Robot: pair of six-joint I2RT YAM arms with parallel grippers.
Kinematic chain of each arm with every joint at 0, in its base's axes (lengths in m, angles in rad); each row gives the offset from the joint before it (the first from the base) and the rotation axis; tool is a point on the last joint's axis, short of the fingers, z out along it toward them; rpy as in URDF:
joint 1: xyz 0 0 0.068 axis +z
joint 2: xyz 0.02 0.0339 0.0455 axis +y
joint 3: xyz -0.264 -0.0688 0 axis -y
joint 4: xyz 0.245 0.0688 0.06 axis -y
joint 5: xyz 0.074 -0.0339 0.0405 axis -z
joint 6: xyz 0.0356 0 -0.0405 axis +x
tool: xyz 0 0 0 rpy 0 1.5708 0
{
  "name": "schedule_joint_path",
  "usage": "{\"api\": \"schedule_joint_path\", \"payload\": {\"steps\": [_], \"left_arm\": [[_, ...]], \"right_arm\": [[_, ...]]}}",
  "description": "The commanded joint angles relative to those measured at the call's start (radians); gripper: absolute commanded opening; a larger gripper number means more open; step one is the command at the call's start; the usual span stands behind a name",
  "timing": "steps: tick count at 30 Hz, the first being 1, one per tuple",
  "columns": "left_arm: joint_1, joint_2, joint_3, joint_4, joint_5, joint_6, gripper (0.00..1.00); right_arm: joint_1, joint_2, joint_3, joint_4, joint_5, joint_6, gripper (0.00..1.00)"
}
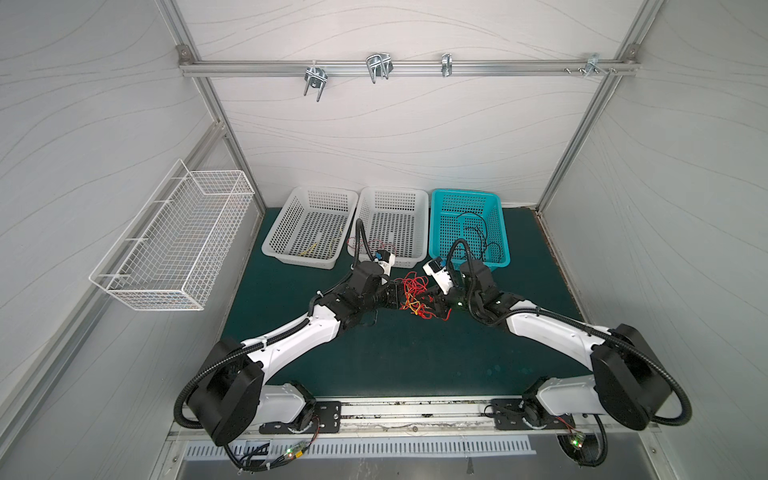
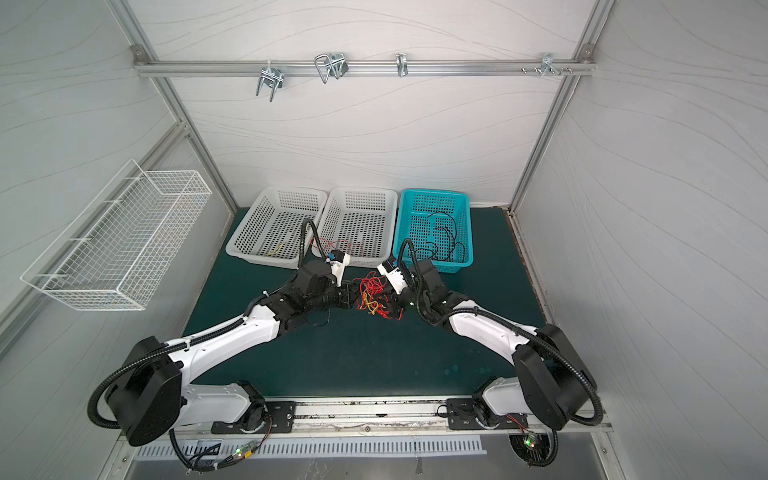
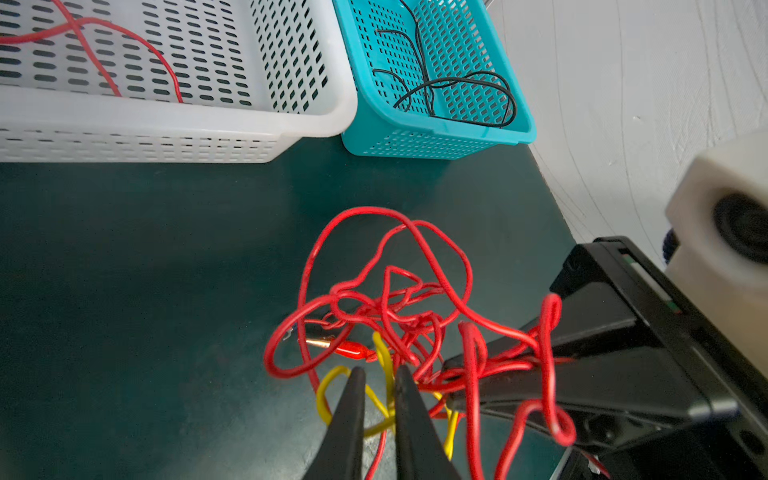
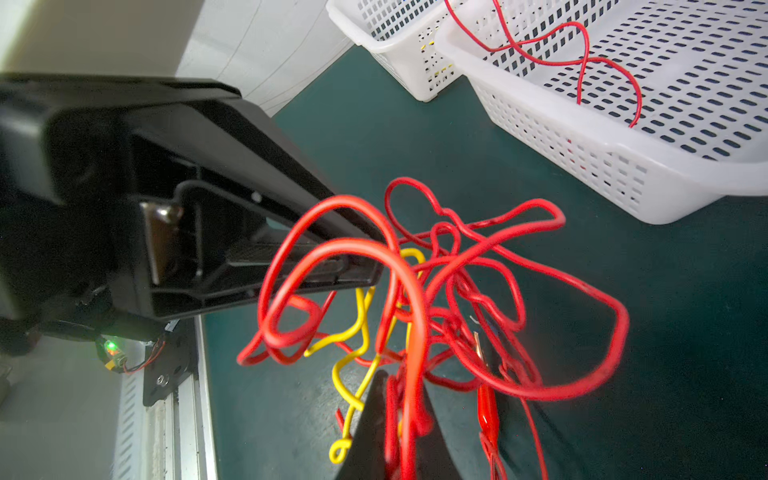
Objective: Untangle the cables
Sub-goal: 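Grip another yellow wire in the bundle with the left gripper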
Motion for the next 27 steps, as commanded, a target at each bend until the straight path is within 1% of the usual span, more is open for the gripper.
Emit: {"api": "schedule_joint_path", "payload": {"steps": [1,7,11,12,14,15,17,18,19,22,27], "left_arm": [[0.003,0.009,-0.001,0.052,0.046,-0.009,0.17],[0.002,0.059,0.026,0.047,0.104,-0.009,0.21],[0.000,0.093,0.040,0.037,0.108,-0.015,0.20],[-0.002,0.100,0.041,0.032,0.101,-0.017,0.16],[-0.005,0.111,0.042,0.029,0.090,-0.020,0.14],[-0.006,0.117,0.041,0.031,0.088,-0.023,0.11],[-0.008,0.126,0.043,0.033,0.089,-0.026,0.02],[-0.009,0.129,0.043,0.031,0.088,-0.027,0.00],[-0.009,0.131,0.045,0.029,0.082,-0.027,0.00],[-0.008,0.114,0.041,0.015,0.039,-0.027,0.00],[-0.008,0.030,0.049,-0.073,-0.123,0.003,0.00]], "right_arm": [[0.010,-0.024,0.032,0.000,0.016,-0.014,0.02],[0.036,-0.019,0.042,-0.006,0.051,-0.030,0.02],[0.046,-0.013,0.051,-0.010,0.070,-0.039,0.02],[0.046,-0.014,0.051,-0.008,0.076,-0.039,0.02],[0.047,-0.020,0.054,-0.001,0.083,-0.040,0.02],[0.047,-0.025,0.055,0.004,0.088,-0.041,0.02],[0.047,-0.033,0.056,0.011,0.099,-0.044,0.02],[0.049,-0.037,0.057,0.014,0.108,-0.046,0.02],[0.049,-0.038,0.058,0.012,0.119,-0.049,0.02],[0.048,-0.035,0.058,0.002,0.165,-0.053,0.01],[0.048,0.001,0.055,-0.021,0.347,-0.009,0.00]]}}
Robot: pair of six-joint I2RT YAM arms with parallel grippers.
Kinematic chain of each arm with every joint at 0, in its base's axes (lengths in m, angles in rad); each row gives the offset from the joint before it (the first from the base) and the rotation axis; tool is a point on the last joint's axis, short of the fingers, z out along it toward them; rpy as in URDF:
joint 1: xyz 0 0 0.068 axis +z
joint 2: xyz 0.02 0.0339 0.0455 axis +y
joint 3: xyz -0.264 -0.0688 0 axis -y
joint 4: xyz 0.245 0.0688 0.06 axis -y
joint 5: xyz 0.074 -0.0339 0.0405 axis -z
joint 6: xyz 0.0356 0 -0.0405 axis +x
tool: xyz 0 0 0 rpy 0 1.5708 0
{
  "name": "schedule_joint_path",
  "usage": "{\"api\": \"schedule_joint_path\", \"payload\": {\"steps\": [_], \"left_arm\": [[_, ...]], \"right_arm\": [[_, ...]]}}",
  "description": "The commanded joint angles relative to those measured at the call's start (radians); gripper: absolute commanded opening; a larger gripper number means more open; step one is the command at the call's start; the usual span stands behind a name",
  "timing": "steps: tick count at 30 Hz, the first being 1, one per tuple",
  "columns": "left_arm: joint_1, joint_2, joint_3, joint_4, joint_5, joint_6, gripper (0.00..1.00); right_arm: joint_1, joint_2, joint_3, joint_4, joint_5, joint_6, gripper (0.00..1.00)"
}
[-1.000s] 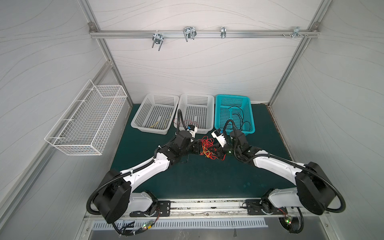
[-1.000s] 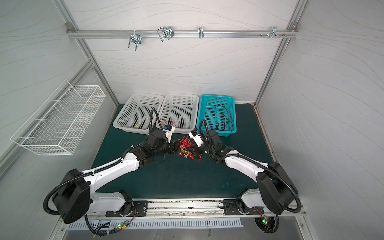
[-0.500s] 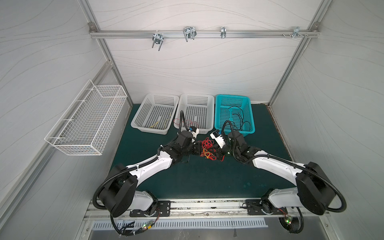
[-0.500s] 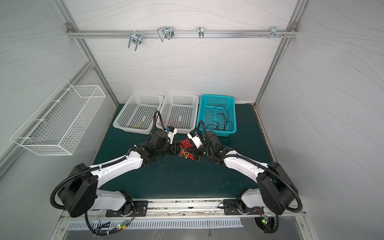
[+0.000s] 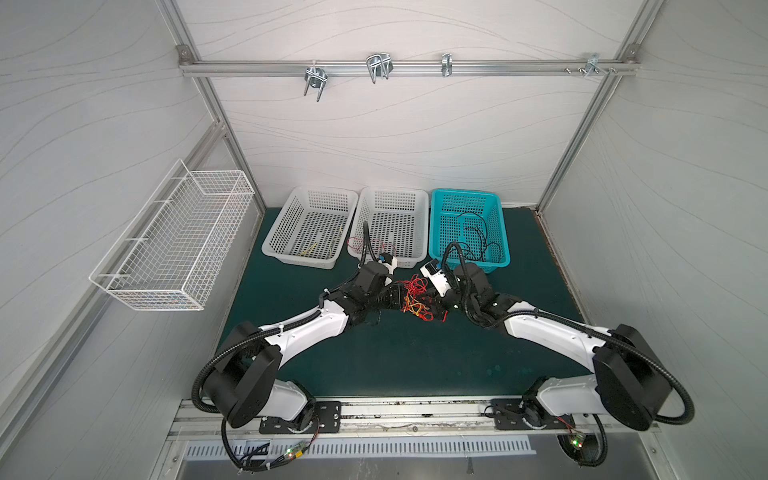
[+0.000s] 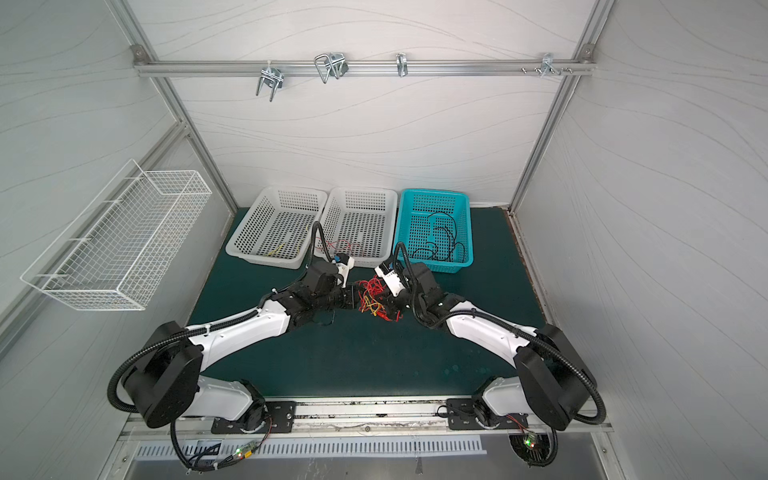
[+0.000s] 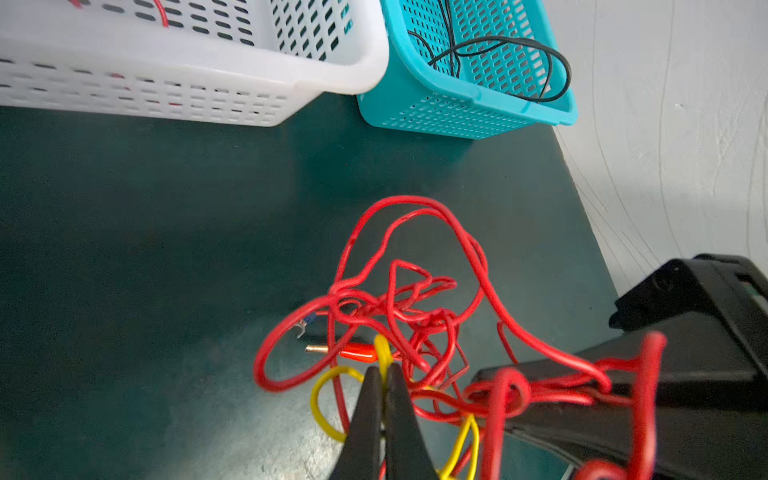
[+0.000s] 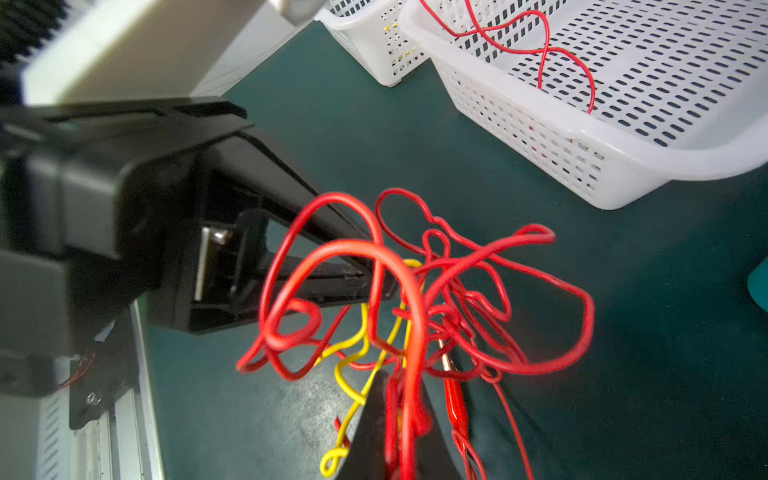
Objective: Untangle the cables
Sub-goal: 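Pull the yellow wire out toward the farthest white basket with the left gripper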
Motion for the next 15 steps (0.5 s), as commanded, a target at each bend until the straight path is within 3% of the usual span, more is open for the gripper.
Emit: {"api": "schedule_joint_path", "payload": {"steps": [1,6,15], "left_arm": [[-0.005,-0.078,0.042,-0.103,-0.148,0.032,0.00],[0.000,-0.206,0.051,-0.213,-0.327,0.064,0.00],[0.085,-0.423,0.013,-0.319,-0.469,0.069,0.00]], "right_arm": [[-0.004,0.011,0.036,0.029,0.172,0.026,0.00],[-0.040,0.041,0.004,0.028,0.255,0.083,0.00],[-0.102,0.042,-0.027,-0.016,0.355,0.113,0.00]]}}
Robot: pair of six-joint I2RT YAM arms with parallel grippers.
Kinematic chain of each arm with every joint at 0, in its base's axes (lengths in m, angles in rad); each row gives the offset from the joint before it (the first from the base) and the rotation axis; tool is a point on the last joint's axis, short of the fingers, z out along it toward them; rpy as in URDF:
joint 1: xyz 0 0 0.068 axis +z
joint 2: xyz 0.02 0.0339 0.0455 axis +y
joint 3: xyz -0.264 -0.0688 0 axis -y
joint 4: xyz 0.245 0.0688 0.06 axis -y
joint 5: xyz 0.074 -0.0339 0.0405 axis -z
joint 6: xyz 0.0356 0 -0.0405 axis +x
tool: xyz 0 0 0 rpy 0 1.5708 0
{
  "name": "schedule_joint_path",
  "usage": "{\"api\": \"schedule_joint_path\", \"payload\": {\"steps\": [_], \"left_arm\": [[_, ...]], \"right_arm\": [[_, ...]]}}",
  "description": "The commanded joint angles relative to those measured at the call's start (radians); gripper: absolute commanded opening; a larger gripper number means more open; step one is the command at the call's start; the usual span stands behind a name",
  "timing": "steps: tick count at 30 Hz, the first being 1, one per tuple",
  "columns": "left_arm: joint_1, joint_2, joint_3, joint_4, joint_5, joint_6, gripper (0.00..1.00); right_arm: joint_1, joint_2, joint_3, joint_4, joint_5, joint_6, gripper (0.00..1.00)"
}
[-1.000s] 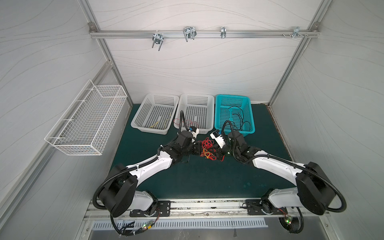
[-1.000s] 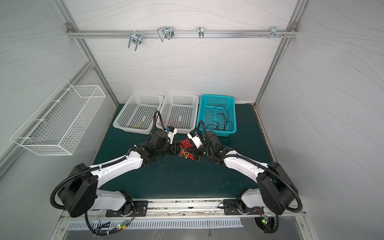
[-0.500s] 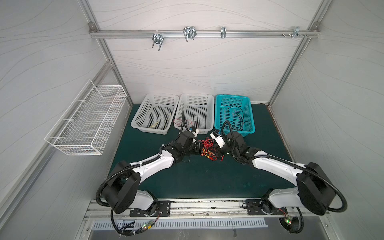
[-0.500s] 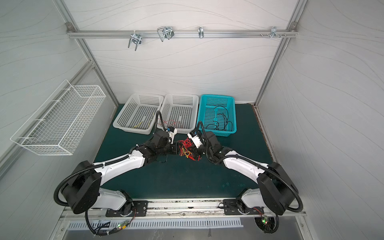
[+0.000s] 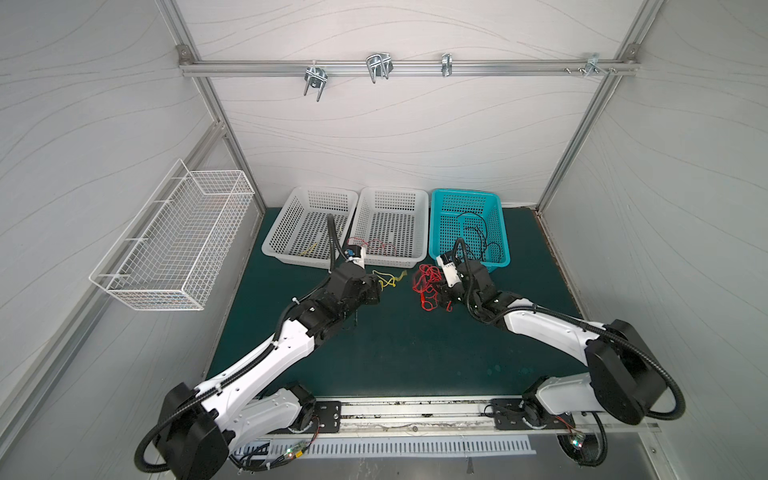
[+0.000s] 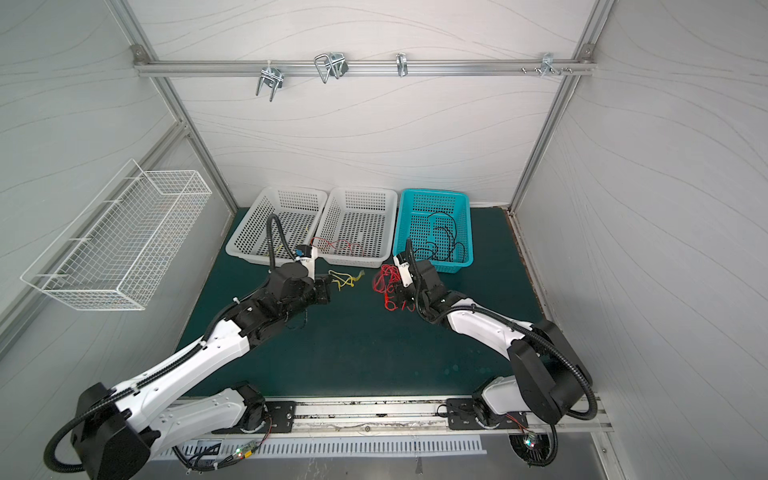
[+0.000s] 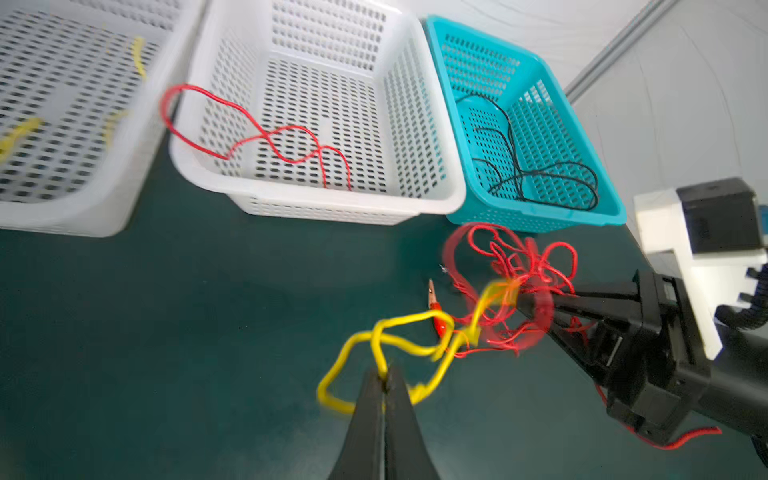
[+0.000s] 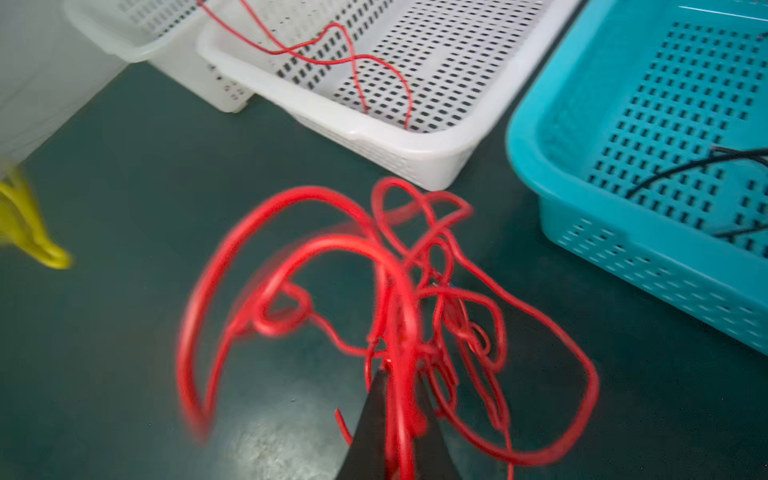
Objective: Untangle the cables
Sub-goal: 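Pull the yellow wire out toward the farthest white basket with the left gripper, then open the left gripper over the white basket to drop the yellow wire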
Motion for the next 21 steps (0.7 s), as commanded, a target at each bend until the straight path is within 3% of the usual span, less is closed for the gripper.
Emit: {"api": "schedule_joint_path", "payload": {"steps": [1,9,21], "left_arm": [[0.049,-0.067,0.005,-0.065,-0.114,-0.004,0.00],[0.145,-0.109,0.041,-0.108,-0.207,0.014,0.00],[0.473,0.204,0.222,-0.042,-0.180,-0.006,0.00]], "right_arm": [[-0.032,0.009,-0.014,-0.034,0.099,0.038,0.00],[-0.056,0.016,-0.043,-0.020,0.101,0.073,0.00],[0.025,-0.014,-0.045,0.042,0.028,0.028,0.00]]}}
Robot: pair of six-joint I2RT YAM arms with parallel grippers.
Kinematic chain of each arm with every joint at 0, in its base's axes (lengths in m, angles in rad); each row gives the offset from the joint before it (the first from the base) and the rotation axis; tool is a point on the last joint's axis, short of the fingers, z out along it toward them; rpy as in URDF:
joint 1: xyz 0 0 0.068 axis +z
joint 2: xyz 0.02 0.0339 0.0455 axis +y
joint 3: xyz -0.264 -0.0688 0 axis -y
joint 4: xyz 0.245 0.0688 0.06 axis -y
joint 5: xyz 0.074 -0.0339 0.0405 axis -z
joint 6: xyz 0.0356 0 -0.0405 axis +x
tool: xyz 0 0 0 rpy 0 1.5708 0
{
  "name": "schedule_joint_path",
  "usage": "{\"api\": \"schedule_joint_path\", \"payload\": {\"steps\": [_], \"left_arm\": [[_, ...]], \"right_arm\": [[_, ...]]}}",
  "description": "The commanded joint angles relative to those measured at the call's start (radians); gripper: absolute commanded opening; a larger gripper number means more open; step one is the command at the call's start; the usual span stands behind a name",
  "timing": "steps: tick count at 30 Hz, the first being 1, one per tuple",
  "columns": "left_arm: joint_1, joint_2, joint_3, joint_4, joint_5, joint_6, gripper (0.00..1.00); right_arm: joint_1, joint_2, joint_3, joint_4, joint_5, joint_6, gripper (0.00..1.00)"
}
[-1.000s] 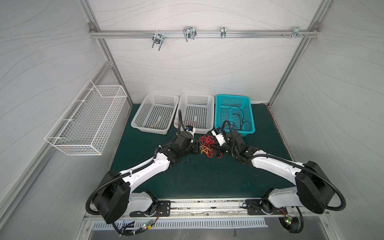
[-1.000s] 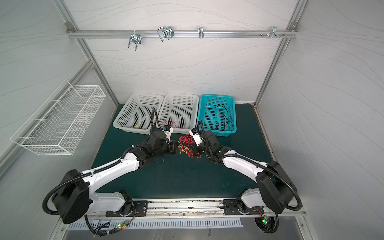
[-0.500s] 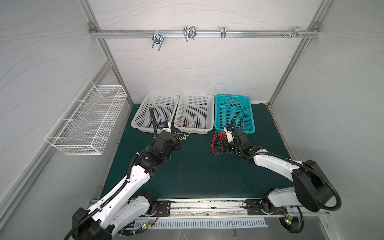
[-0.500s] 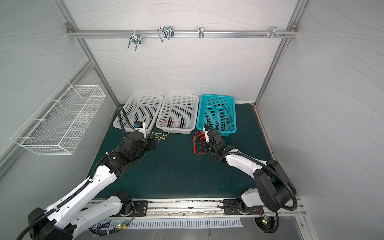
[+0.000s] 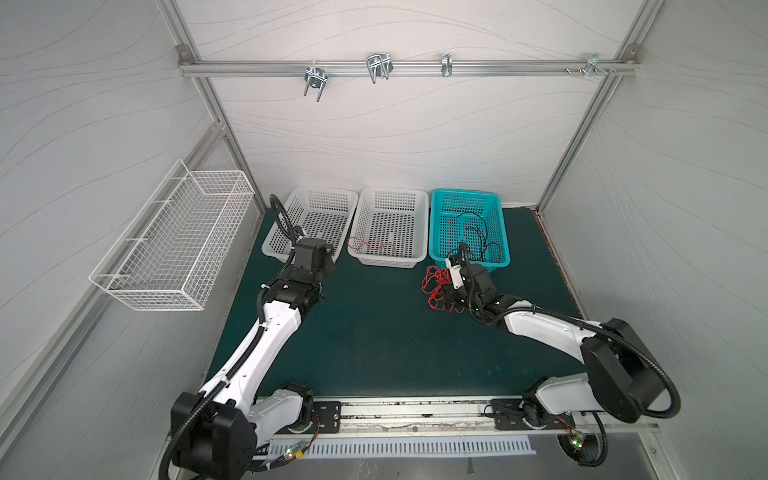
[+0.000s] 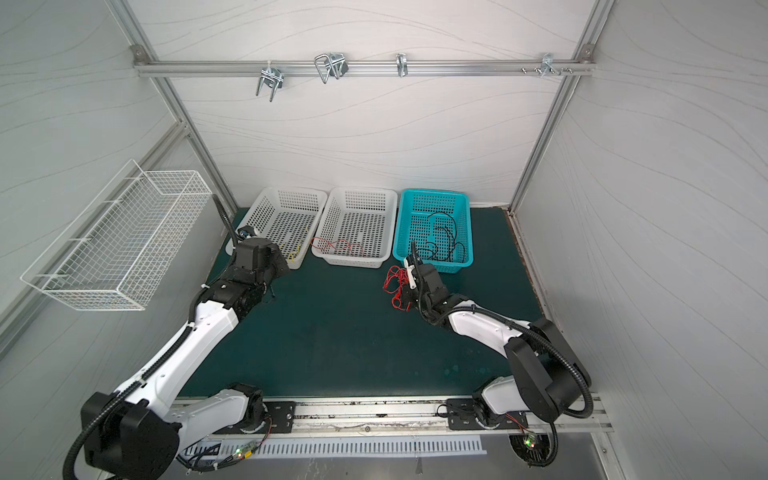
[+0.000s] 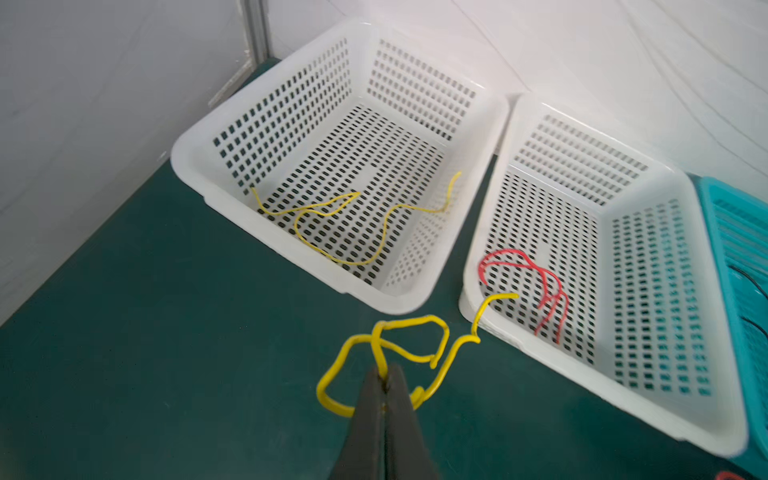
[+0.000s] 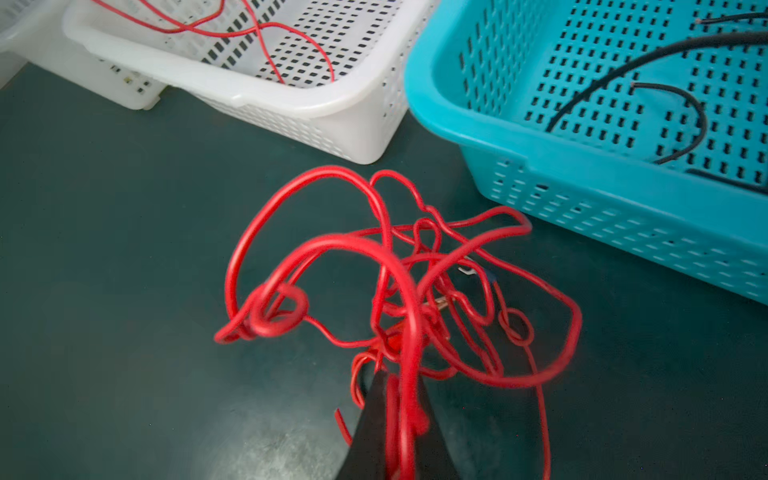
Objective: Untangle the cables
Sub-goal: 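Open the left gripper over the white basket to drop the yellow wire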
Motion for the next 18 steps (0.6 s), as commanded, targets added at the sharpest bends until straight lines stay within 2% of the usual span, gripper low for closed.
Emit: {"api": "schedule_joint_path", "payload": {"steps": [1,5,14,18], "left_arm": [[0.087,0.095,0.085,0.054,-0.003,-0.020,0.00],[0.160,0.240,0.157,0.069,0.030,-0.027,0.00],[0.194,0.470,0.291,0.072,0.137,-0.014,0.00],[0.199,0.527,0.326,0.042,0.154,-0.015,0.13]], "right_arm": [[0.026,-0.028,-0.003,0.034,-0.030,-0.029,0.00],[0.042,-0.043,-0.004,0.038,-0.044,-0.028,0.00],[0.046,-0.060,-0.004,0.051,-0.068,-0.021,0.00],[0.046,-0.058,-0.007,0.060,-0.077,-0.020,0.00]]}}
